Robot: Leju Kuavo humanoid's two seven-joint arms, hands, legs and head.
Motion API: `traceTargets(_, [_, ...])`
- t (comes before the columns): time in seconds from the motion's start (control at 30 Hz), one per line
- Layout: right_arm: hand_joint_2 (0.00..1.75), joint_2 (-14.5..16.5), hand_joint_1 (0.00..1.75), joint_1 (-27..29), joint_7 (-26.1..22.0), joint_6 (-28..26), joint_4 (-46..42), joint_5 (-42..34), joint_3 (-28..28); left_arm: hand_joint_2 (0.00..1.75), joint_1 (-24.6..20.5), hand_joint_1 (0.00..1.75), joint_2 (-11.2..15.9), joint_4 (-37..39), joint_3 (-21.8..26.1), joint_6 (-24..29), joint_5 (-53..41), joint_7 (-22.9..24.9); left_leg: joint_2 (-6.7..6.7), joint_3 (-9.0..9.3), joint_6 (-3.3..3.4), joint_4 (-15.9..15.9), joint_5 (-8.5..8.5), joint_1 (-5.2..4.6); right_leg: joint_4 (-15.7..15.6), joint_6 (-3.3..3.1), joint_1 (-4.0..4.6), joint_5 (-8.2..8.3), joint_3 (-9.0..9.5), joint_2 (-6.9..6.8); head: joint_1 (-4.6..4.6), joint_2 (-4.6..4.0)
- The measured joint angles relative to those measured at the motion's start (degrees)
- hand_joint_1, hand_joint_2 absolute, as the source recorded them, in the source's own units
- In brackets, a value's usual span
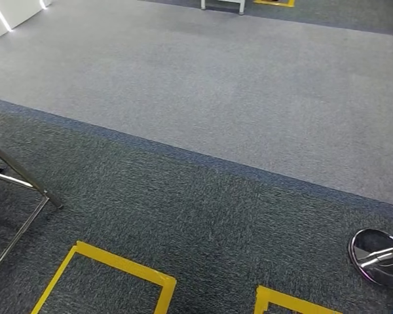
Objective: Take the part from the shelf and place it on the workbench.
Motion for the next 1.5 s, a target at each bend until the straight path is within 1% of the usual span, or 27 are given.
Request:
traceTargets(0.07, [0.00,-0.01,0.00,-0.09,0.55,1.75,0.03,0.10,0.00,0.00,-0.12,0.00,-0.22,0.02,-0.31,0.38,-0.42,-0.22,-2.31,2.89,0.56,-7.51,4.26,0.06,0.35,0.15,0.10,-0.08,-0.08,1.72,0.02,0.00])
traceTargets(0.13, [0.00,-0.01,0.00,-0.22,1.15,3.29,0.09,0.17,0.00,0.00,-0.30,0.00,-0.30,0.05,-0.59,0.35,-0.73,-0.27,-4.63,4.54,0.88,-12.13,5.60,0.09,0.76,0.66,-0.02,-0.07,-0.67,3.16,0.05,0.00])
traceTargets(0.17, [0.00,-0.01,0.00,-0.21,1.27,3.59,0.13,0.20,0.00,0.00,-0.40,0.00,-0.33,0.07,-0.69,0.34,-0.75,-0.27,-4.95,4.65,0.98,-12.58,5.37,0.02,0.82,1.07,-0.17,0.04,-1.02,3.78,0.05,0.00])
traceTargets(0.23, [0.00,-0.03,0.00,0.00,1.40,3.75,0.16,0.23,0.00,0.00,-0.58,0.00,-0.40,0.09,-0.92,0.33,-0.76,-0.28,-3.71,4.86,1.42,-13.19,5.63,-0.02,0.76,1.88,-0.39,0.20,-1.72,4.46,0.05,0.00])
traceTargets(0.3, [0.00,-0.07,0.00,0.01,1.49,3.77,0.19,0.23,0.00,0.00,-0.70,0.00,-0.52,0.09,-1.09,0.33,-0.80,-0.32,-2.13,5.19,2.07,-13.88,5.95,0.12,2.84,2.45,-0.25,-1.26,-3.11,1.70,0.43,0.00])
traceTargets(0.37, [0.00,-0.07,0.00,-0.22,1.54,3.77,0.20,0.25,0.00,0.00,-0.65,0.00,-0.62,0.09,-1.16,0.32,-0.82,-0.34,-0.35,5.33,2.45,-14.09,5.94,0.00,9.03,2.94,-0.34,-4.66,-6.24,-2.02,0.84,0.00])
traceTargets(0.43, [0.00,-0.07,0.00,-0.22,1.56,3.83,0.20,0.26,0.00,0.00,-0.52,0.00,-0.60,0.09,-1.16,0.28,-0.81,-0.33,1.51,5.39,2.53,-14.07,5.80,-0.11,15.05,3.48,-0.69,-6.94,-9.28,-3.20,0.90,0.00])
traceTargets(0.47, [0.00,-0.07,0.00,-0.12,1.65,3.98,0.20,0.31,0.00,0.00,-0.53,0.00,-0.56,0.09,-1.16,0.11,-0.85,-0.28,2.37,5.44,2.50,-14.05,5.68,-0.12,15.71,3.73,-0.90,-6.64,-9.58,-3.49,0.90,0.00])
traceTargets(0.5, [0.00,-0.08,0.00,-0.02,2.04,4.21,0.20,0.46,0.01,0.00,-0.56,0.00,-0.51,0.09,-1.19,-0.31,-0.98,-0.09,3.12,5.56,2.38,-14.04,5.55,-0.10,14.11,3.93,-1.13,-5.33,-8.65,-3.87,0.91,0.00])
traceTargets(0.57, [0.00,-0.09,0.00,-0.05,3.71,4.63,0.20,1.03,0.06,0.00,-0.58,0.00,-0.21,0.09,-1.34,-1.61,-1.31,0.66,4.47,6.00,1.88,-14.01,5.13,-0.09,6.62,4.05,-1.28,-1.89,-4.39,-6.06,0.94,0.00])
traceTargets(0.63, [0.00,-0.09,0.00,-0.25,5.41,4.85,0.20,1.55,0.14,0.00,-0.51,0.00,0.33,0.09,-1.48,-2.71,-1.45,1.62,5.57,6.40,1.10,-13.89,4.67,-0.27,1.38,3.35,-1.03,-0.37,-1.27,-7.78,0.85,0.00])
traceTargets(0.67, [0.00,-0.10,0.00,-0.30,5.88,4.97,0.20,1.66,0.16,0.00,-0.51,0.00,0.59,0.09,-1.50,-3.07,-1.49,2.16,6.02,6.55,0.76,-13.87,4.55,-0.36,0.89,2.88,-0.83,-0.52,-0.99,-7.88,0.75,0.00])
traceTargets(0.73, [0.00,-0.15,0.00,-0.26,6.86,5.14,0.19,1.66,0.17,0.00,-0.52,0.00,0.82,0.09,-1.57,-3.86,-1.92,3.76,6.77,6.94,0.10,-13.93,4.32,-0.24,0.84,1.96,-0.76,-0.40,-1.09,-6.58,0.61,0.01])
traceTargets(0.8, [0.00,-0.21,0.00,-0.26,8.38,5.11,0.17,1.76,0.17,0.00,-0.44,0.00,0.86,0.09,-1.89,-4.56,-3.06,5.40,4.89,6.49,-0.37,-12.11,2.70,0.04,0.54,1.12,-0.88,-0.22,-0.97,-5.35,0.36,0.01])
traceTargets(0.87, [0.00,-0.22,0.00,-0.45,9.63,5.07,0.17,1.87,0.17,0.00,-0.12,0.00,0.92,0.09,-2.40,-4.83,-4.23,6.03,1.71,3.80,-0.39,-5.89,-0.74,0.15,0.39,0.47,-0.87,-0.14,-0.80,-4.01,-0.01,0.00])
traceTargets(0.9, [0.00,-0.22,0.00,-0.55,10.01,5.07,0.17,1.89,0.17,0.00,0.11,0.00,0.97,0.09,-2.65,-4.90,-4.62,6.02,0.90,1.88,-0.32,-1.91,-2.37,0.13,0.39,0.28,-0.76,-0.15,-0.78,-3.19,-0.09,0.00])
traceTargets(0.97, [0.00,-0.22,0.00,-0.59,10.44,4.83,0.17,2.09,0.17,0.00,0.47,0.00,1.15,0.10,-3.04,-5.03,-5.11,5.69,0.39,-0.58,-0.16,2.40,-2.80,0.09,0.43,0.12,-0.53,-0.18,-0.63,-1.30,-0.13,0.00])
traceTargets(1.03, [0.00,-0.22,0.00,-0.55,10.68,4.04,0.16,2.29,0.17,0.00,0.54,0.00,1.37,0.11,-3.38,-5.26,-5.48,5.21,-0.21,0.45,0.14,-1.41,1.06,0.10,0.53,0.16,-0.42,-0.23,-0.36,0.62,-0.14,0.00])
traceTargets(1.1, [0.00,-0.23,0.00,-0.67,11.07,2.98,0.16,2.32,0.17,0.00,0.50,0.00,1.58,0.11,-3.63,-5.51,-5.84,4.82,-2.81,3.08,0.44,-8.59,4.81,0.30,0.86,0.44,-0.37,-0.39,-0.38,2.27,-0.14,0.00])
traceTargets(1.17, [0.00,-0.26,0.00,-0.87,11.85,1.98,0.16,2.38,0.17,0.00,0.44,0.00,1.77,0.13,-3.86,-5.78,-6.13,4.66,-4.83,4.31,0.52,-12.03,5.51,0.33,1.14,1.13,-0.50,-0.38,-0.90,3.64,-0.18,0.00])
traceTargets(1.23, [0.00,-0.28,0.00,-0.78,13.11,1.16,0.16,2.51,0.17,0.00,0.36,0.00,1.83,0.13,-4.08,-6.12,-6.33,4.69,-4.17,4.41,0.79,-12.51,5.41,0.17,1.04,2.02,-0.79,-0.17,-1.58,4.71,-0.18,0.00])
traceTargets(1.3, [0.00,-0.29,0.00,-0.58,14.69,0.51,0.17,2.57,0.17,0.00,0.26,0.00,1.85,0.13,-4.24,-6.56,-6.53,4.80,-2.76,4.64,1.53,-13.12,5.74,0.19,2.14,2.53,-0.77,-0.95,-2.54,2.46,0.02,0.00])
traceTargets(1.37, [0.00,-0.29,0.00,-0.69,15.93,0.16,0.17,2.49,0.14,0.00,0.35,0.00,1.86,0.13,-4.35,-7.16,-6.69,5.04,-0.99,4.78,2.14,-13.49,5.88,0.05,7.70,2.80,-0.65,-4.02,-5.40,-1.61,0.37,0.00])
traceTargets(1.4, [0.00,-0.29,0.00,-0.78,16.30,0.11,0.17,2.43,0.11,0.00,0.47,0.00,1.86,0.13,-4.37,-7.38,-6.69,5.25,-0.02,4.76,2.32,-13.49,5.84,-0.10,11.64,2.98,-0.69,-5.86,-7.42,-2.71,0.52,0.00])
traceTargets(1.43, [0.00,-0.29,0.00,-0.79,16.55,0.10,0.17,2.39,0.07,0.00,0.61,0.00,1.86,0.13,-4.36,-7.47,-6.68,5.47,0.97,4.75,2.38,-13.48,5.77,-0.21,15.08,3.14,-0.77,-7.14,-9.17,-3.17,0.56,0.00])
traceTargets(1.47, [0.00,-0.29,0.00,-0.72,16.73,0.10,0.17,2.38,0.04,0.00,0.68,0.00,1.86,0.13,-4.36,-7.46,-6.68,5.68,1.89,4.77,2.40,-13.46,5.69,-0.27,16.80,3.26,-0.82,-7.37,-10.00,-3.37,0.56,0.00])
traceTargets(1.5, [0.00,-0.29,0.00,-0.60,16.85,0.10,0.17,2.39,0.01,0.00,0.69,0.00,1.85,0.13,-4.35,-7.45,-6.65,5.84,2.70,4.83,2.36,-13.45,5.60,-0.29,16.32,3.31,-0.86,-6.54,-9.69,-3.57,0.58,0.00])
